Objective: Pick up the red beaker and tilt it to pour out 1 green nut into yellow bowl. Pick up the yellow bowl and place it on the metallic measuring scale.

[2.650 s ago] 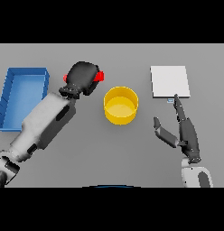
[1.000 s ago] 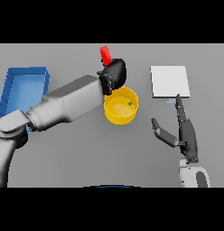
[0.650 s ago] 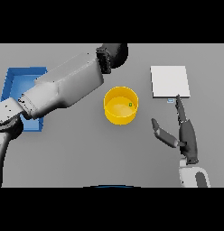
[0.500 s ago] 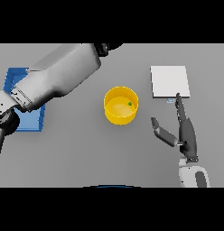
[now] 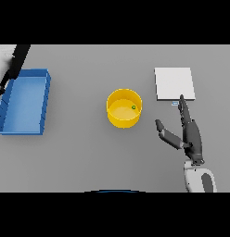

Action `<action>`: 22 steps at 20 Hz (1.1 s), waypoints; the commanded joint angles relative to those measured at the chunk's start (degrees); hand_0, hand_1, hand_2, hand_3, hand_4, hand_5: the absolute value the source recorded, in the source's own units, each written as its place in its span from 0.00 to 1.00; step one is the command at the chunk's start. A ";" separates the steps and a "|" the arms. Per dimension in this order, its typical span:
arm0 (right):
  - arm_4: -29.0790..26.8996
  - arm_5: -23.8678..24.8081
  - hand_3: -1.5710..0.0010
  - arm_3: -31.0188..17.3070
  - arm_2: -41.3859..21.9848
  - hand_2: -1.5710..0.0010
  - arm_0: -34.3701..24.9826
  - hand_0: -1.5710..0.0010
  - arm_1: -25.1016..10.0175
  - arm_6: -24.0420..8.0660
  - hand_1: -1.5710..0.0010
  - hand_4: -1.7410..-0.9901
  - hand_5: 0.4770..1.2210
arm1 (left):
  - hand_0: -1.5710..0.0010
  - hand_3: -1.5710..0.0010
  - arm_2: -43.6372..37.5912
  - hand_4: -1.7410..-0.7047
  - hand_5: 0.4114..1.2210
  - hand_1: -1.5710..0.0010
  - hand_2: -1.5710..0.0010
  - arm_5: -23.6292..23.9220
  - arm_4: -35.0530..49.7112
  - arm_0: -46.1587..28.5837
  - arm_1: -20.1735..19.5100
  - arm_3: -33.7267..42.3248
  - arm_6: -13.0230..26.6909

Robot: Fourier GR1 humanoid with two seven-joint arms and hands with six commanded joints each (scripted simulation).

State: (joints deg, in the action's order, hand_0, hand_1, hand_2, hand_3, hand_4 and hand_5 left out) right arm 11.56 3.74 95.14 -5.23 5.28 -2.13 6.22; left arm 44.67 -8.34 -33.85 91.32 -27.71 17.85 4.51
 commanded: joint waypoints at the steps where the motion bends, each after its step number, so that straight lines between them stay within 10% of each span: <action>1: 0.23 -0.10 1.00 -0.10 -0.19 1.00 0.00 1.00 -0.14 1.01 1.00 0.69 0.15 | 0.00 0.12 -2.32 0.01 1.00 0.00 0.01 1.60 3.06 -1.24 -1.50 -0.21 -1.09; 5: 0.09 -0.50 1.00 -0.72 0.19 1.00 -0.27 1.00 -1.08 1.94 1.00 0.69 0.15 | 0.00 0.09 -9.13 0.00 1.00 0.00 0.00 6.99 14.32 -8.74 -7.00 1.21 0.42; 15: 2.07 -1.22 1.00 -0.33 -1.07 1.00 -0.45 1.00 -2.48 1.36 1.00 0.71 0.24 | 0.00 0.08 -14.51 0.00 1.00 0.00 0.00 27.30 33.83 -40.71 -17.63 32.86 22.66; 22: 2.88 -0.89 1.00 -0.16 -1.71 1.00 0.23 1.00 -2.18 1.83 1.00 0.70 0.25 | 0.00 0.05 -12.57 0.00 1.00 0.00 0.00 36.32 38.91 -54.10 -19.70 43.82 27.05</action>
State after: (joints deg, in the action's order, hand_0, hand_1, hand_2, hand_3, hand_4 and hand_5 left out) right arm 14.45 2.84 94.97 -6.95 5.54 -4.31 8.12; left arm 32.09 28.01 5.17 37.18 -47.42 61.65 31.47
